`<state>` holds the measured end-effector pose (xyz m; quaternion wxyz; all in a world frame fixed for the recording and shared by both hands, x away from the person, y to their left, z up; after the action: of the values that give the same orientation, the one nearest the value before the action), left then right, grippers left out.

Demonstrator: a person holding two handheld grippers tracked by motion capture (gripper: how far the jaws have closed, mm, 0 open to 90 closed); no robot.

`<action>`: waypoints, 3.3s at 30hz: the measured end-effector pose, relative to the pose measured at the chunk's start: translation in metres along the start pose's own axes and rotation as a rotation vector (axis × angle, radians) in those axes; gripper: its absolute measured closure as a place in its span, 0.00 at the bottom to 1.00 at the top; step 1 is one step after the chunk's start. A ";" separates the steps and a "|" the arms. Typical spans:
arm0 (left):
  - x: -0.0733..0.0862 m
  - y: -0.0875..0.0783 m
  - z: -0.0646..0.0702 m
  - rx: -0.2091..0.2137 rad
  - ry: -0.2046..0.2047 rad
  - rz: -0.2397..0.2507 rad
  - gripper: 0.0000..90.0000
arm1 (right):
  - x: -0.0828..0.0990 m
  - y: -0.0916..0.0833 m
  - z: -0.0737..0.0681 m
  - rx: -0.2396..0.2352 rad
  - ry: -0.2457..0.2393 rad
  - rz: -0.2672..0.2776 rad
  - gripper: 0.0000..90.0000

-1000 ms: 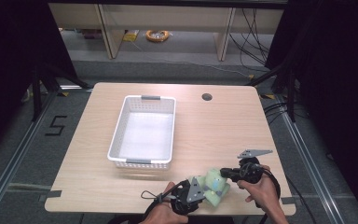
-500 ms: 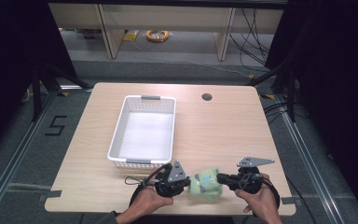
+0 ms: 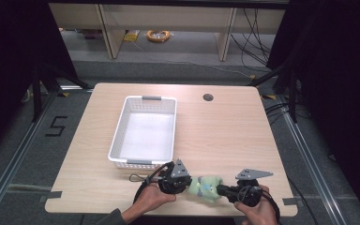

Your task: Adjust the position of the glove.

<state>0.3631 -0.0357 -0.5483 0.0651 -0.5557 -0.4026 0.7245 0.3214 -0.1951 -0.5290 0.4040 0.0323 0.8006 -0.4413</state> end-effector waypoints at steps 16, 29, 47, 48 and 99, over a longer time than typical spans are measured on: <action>0.007 -0.014 -0.001 0.013 -0.086 0.021 0.71 | -0.006 -0.018 0.010 0.072 -0.001 0.050 0.67; 0.001 -0.020 0.005 0.029 -0.182 0.036 0.52 | -0.016 0.002 0.020 0.053 0.039 0.002 0.45; 0.001 0.006 0.010 0.071 -0.221 -0.035 0.52 | -0.003 0.018 0.039 0.070 0.076 -0.100 0.50; 0.000 0.008 0.011 0.067 -0.240 -0.028 0.52 | -0.004 0.017 0.038 0.068 0.075 -0.101 0.50; 0.003 0.009 0.023 0.150 -0.320 -0.021 0.80 | -0.005 0.029 0.022 -0.146 0.150 0.002 0.79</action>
<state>0.3460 -0.0520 -0.5550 0.0491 -0.4226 -0.3586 0.8309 0.3506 -0.1924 -0.5515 0.3447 0.0367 0.8586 -0.3777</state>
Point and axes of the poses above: each handheld gripper's, and its own axes: y roughly forward along the jaws, x roughly out of its underside, z roughly to its right, the point moved 8 cm from there along y, roughly forward along the jaws, and after that the axes turned 1 degree about x, right-handed, at the moved point
